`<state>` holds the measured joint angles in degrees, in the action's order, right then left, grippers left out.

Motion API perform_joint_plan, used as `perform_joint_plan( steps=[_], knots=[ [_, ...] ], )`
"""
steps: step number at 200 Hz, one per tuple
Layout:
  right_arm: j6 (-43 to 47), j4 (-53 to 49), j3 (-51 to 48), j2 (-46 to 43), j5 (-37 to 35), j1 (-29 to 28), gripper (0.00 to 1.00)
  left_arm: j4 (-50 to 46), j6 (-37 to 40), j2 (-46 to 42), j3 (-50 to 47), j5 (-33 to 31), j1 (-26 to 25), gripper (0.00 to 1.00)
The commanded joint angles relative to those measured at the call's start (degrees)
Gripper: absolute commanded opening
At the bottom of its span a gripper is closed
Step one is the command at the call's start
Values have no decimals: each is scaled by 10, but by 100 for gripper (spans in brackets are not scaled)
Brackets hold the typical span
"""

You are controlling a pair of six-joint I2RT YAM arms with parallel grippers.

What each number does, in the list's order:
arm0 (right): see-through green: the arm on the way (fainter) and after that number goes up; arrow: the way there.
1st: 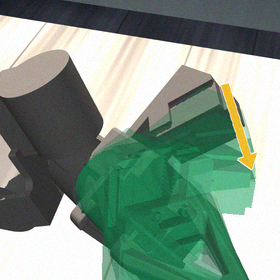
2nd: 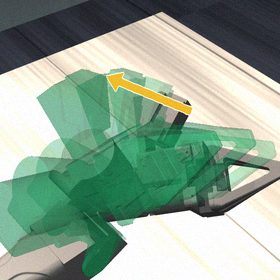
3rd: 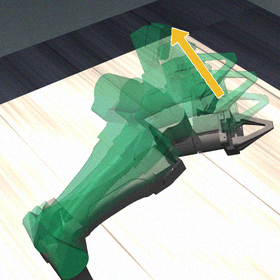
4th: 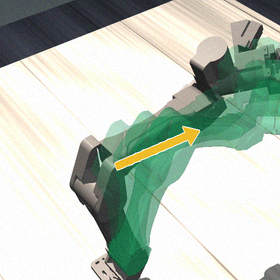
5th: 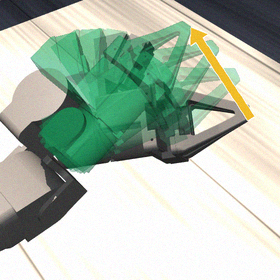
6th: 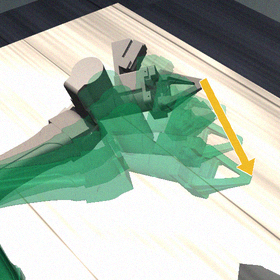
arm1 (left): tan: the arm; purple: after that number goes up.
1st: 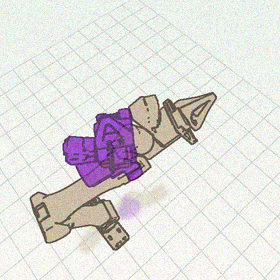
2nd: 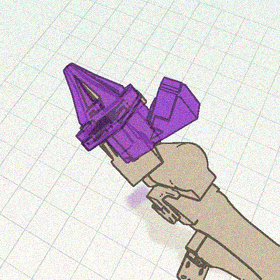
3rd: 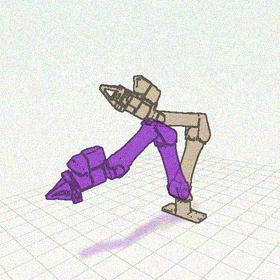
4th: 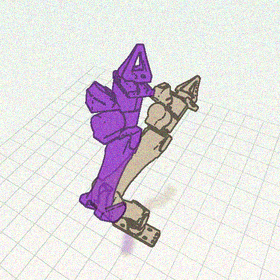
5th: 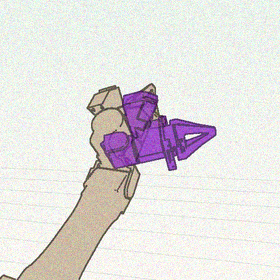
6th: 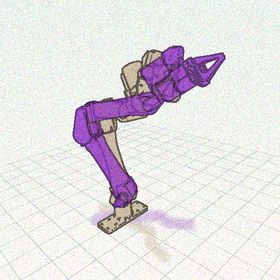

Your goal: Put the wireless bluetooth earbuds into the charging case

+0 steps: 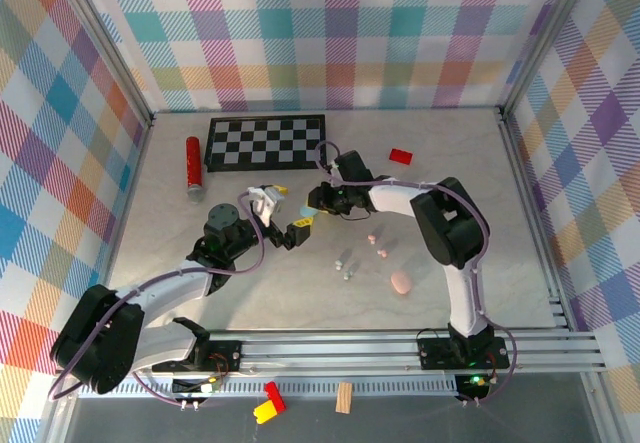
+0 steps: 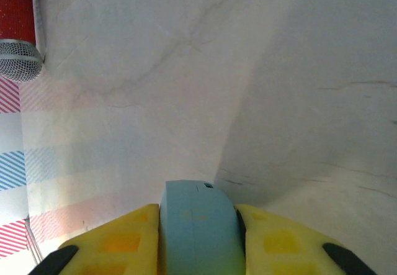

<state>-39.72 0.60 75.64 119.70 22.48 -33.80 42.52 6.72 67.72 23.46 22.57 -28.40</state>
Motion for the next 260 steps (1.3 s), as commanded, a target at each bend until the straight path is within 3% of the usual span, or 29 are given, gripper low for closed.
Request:
perform_joint_plan(
  steps=[1,49,73,127,185,260],
  knots=[
    [18,-37,14,-3,-32,-1,35,-29,11,-13,4,-18,-5,100],
    [76,-89,-23,-106,-121,8,62,-30,16,-1,12,-46,-19,100],
    [90,-88,-81,-170,-222,23,71,-30,16,5,17,-53,-24,100],
    [63,-114,-171,-241,-419,102,80,-35,38,20,26,-78,-43,100],
    [65,-166,-112,-170,-459,131,78,-24,37,31,25,-77,-47,100],
    [74,-180,-58,-101,-402,130,71,-21,43,30,20,-94,-48,100]
  ],
)
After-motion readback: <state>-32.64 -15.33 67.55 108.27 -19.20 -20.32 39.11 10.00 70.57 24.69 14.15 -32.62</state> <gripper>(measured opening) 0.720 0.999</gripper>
